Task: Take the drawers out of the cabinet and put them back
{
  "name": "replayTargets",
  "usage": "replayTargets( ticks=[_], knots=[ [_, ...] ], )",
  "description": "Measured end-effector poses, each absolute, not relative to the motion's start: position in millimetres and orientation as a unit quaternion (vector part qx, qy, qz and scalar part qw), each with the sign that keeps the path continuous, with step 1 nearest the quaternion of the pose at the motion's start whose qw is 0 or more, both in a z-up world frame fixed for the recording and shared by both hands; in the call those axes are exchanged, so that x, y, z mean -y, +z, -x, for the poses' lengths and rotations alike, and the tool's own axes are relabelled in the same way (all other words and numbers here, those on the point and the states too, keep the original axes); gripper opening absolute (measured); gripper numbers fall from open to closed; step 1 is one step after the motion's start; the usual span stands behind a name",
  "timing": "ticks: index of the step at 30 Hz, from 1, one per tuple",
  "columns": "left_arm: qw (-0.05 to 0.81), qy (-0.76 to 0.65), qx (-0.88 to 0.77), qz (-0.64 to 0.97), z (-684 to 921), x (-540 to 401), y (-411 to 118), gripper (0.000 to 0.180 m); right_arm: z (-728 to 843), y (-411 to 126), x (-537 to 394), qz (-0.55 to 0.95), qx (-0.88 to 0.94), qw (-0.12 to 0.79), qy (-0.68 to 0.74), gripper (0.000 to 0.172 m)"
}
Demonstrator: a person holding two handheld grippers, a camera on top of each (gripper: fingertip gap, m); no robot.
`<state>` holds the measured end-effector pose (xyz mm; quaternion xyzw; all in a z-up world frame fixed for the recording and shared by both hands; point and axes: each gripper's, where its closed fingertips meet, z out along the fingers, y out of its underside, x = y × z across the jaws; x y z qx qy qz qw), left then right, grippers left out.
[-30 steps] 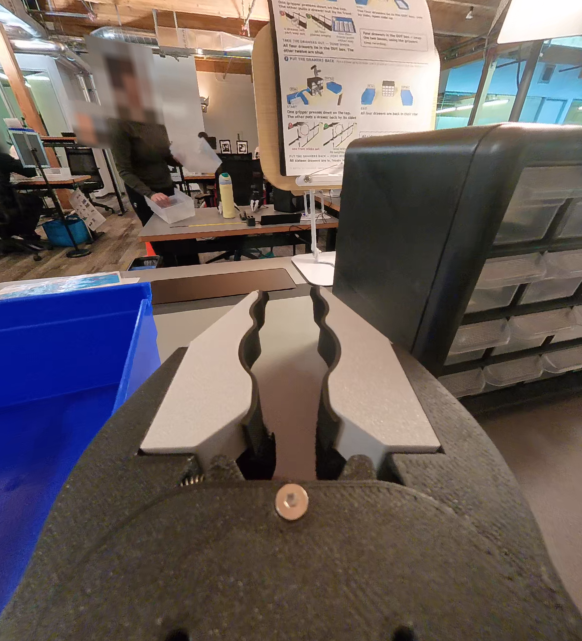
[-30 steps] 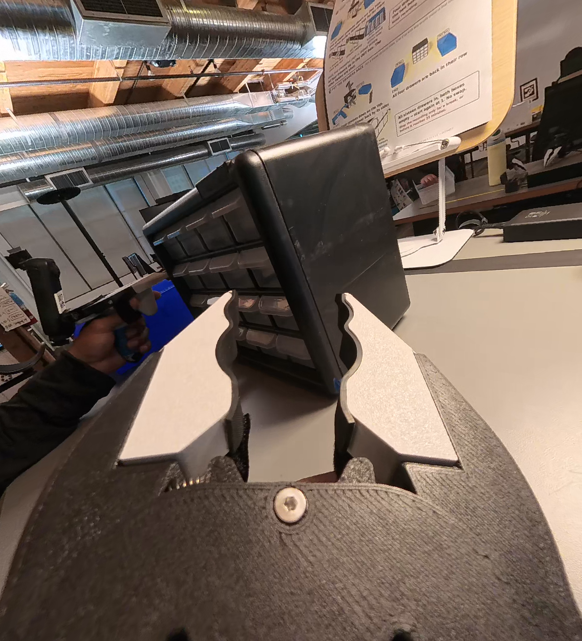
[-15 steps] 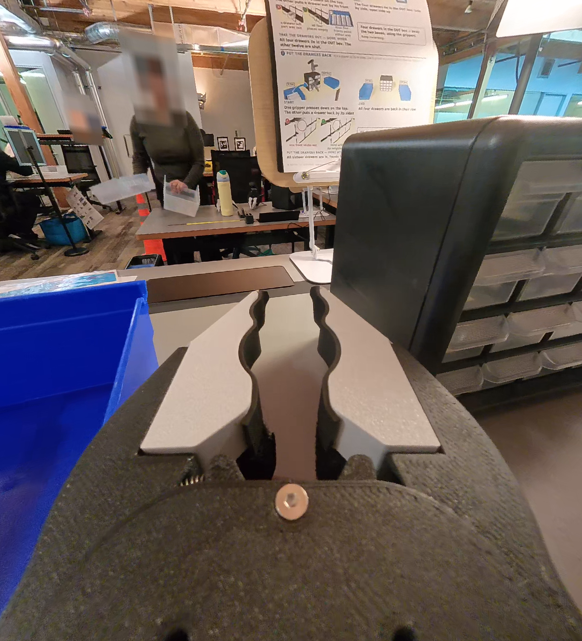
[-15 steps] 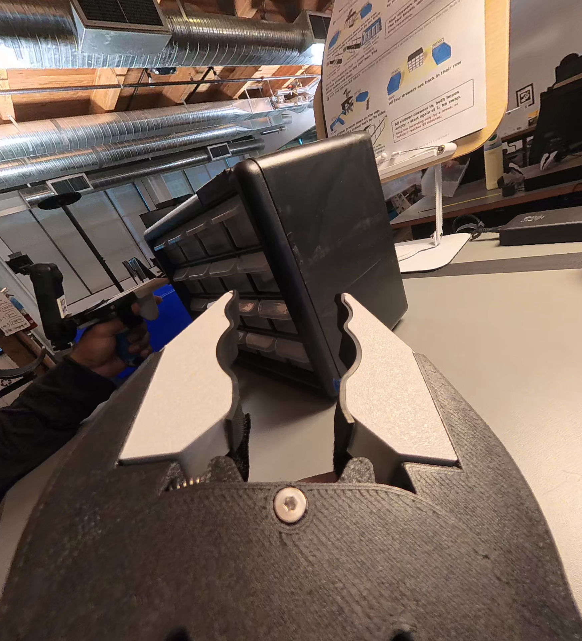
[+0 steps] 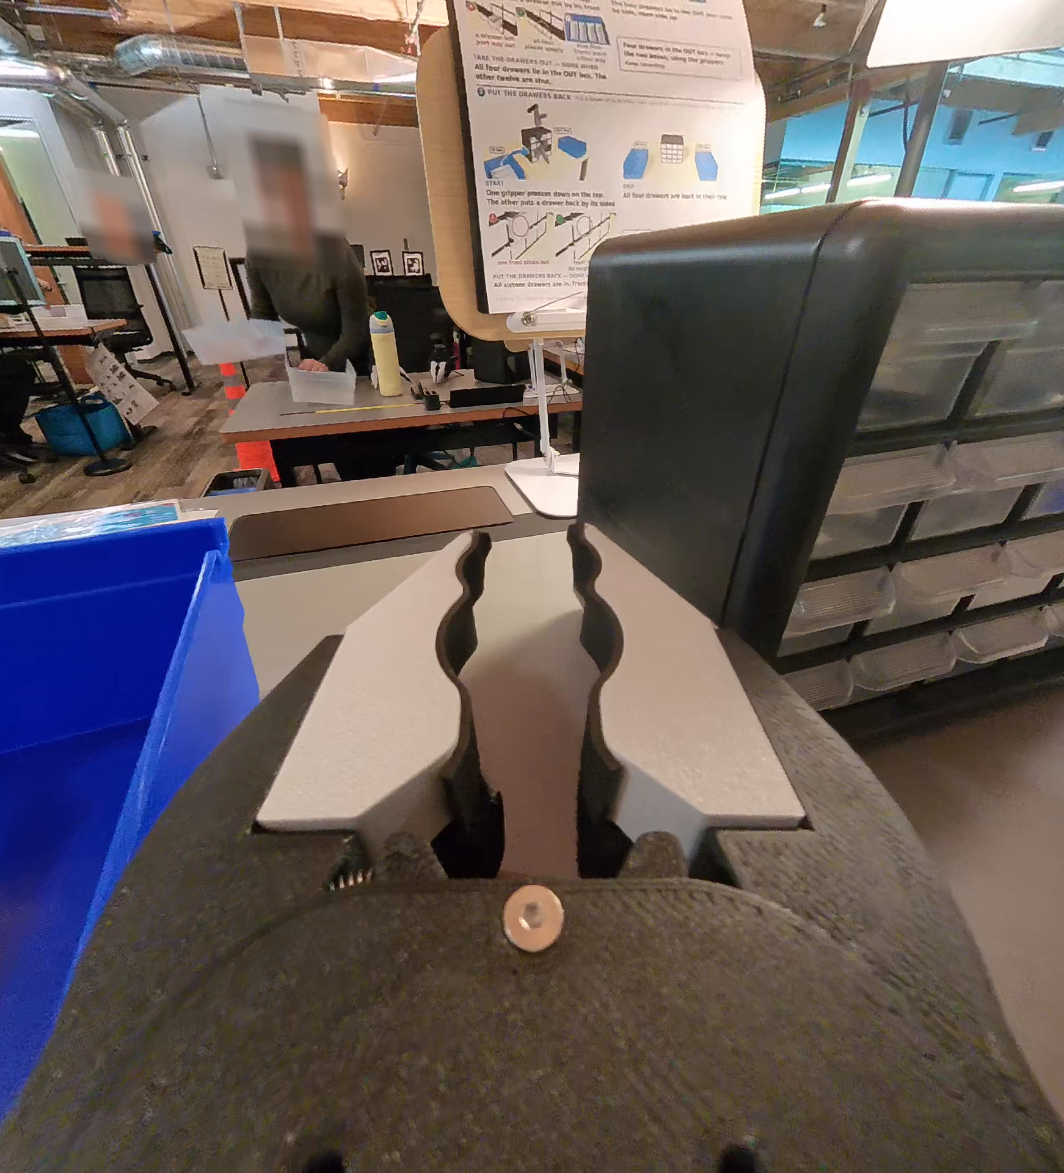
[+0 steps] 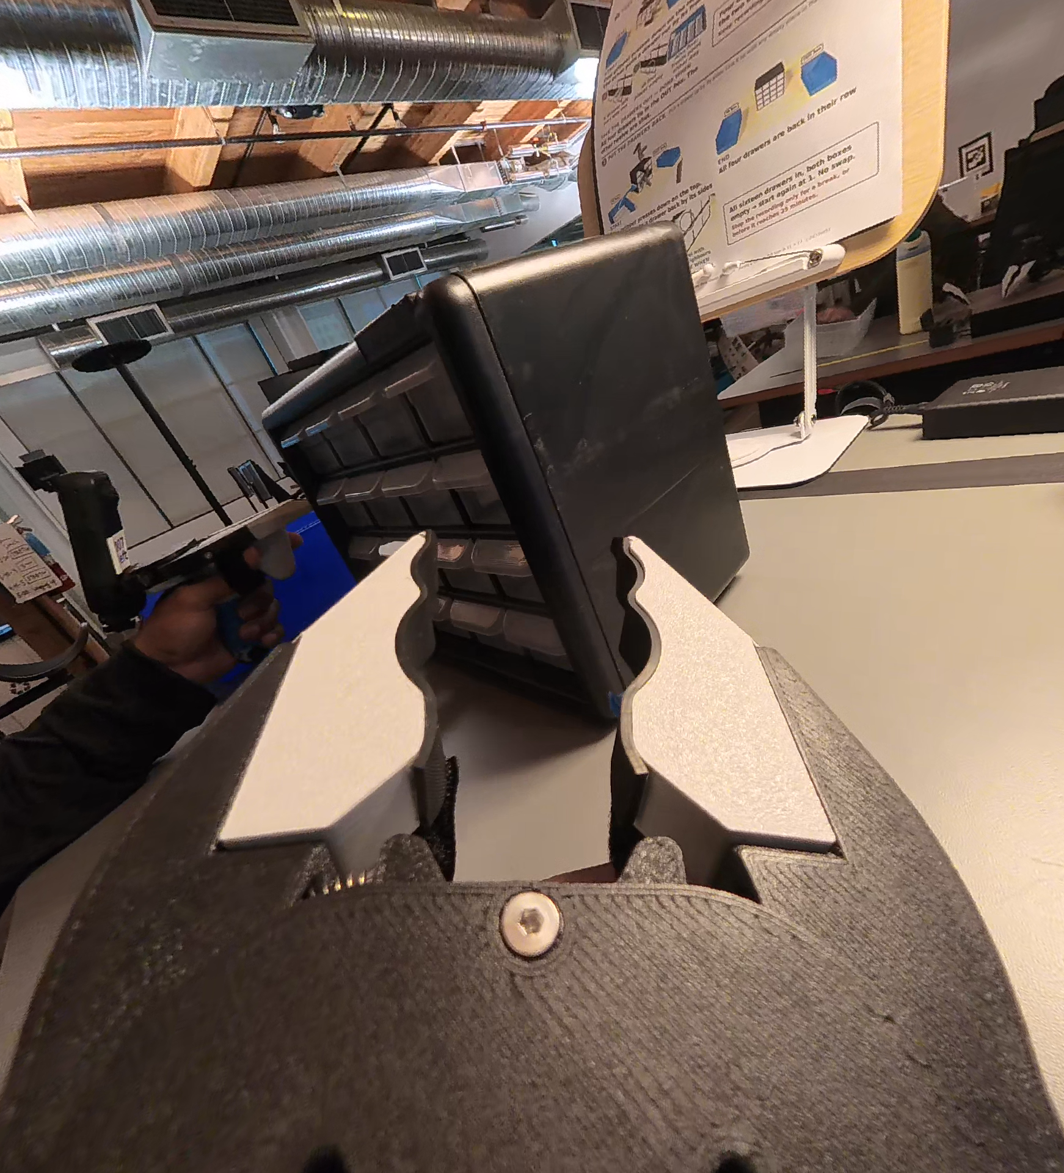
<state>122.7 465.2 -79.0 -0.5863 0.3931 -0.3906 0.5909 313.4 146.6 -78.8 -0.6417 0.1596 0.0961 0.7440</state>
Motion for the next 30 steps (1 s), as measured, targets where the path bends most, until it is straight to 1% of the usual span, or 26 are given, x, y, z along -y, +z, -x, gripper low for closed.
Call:
replayTargets(
  ticks=[7,13,17,18,24,27,30],
  knots=[
    [0.592,-0.430,-0.388,0.561,-123.4,-454.7,-67.1,0.028,-308.2,-85.7,-151.6,0.657,-0.146,0.734,0.092,0.059],
    [0.594,-0.487,-0.401,0.500,-123.6,-430.4,-47.7,0.034,-308.4,-79.6,-152.0,0.669,-0.113,0.733,0.058,0.059],
    [0.580,-0.527,-0.410,0.468,-124.3,-413.8,-39.7,0.044,-308.4,-49.0,-153.6,0.661,-0.097,0.743,0.047,0.059],
    [0.578,-0.532,-0.411,0.462,-124.3,-410.8,-38.3,0.049,-307.6,-40.1,-154.9,0.662,-0.090,0.743,0.038,0.059],
    [0.578,-0.538,-0.420,0.447,-125.8,-400.9,-33.6,0.049,-298.2,-7.1,-162.6,0.668,-0.062,0.742,0.016,0.059],
    [0.565,-0.546,-0.428,0.447,-125.9,-399.6,-31.4,0.052,-294.6,-13.2,-163.0,0.674,-0.069,0.735,0.025,0.059],
    [0.533,-0.563,-0.440,0.452,-127.8,-397.5,-20.3,0.055,-286.2,-32.9,-166.1,0.687,-0.077,0.721,0.039,0.057]
  ],
)
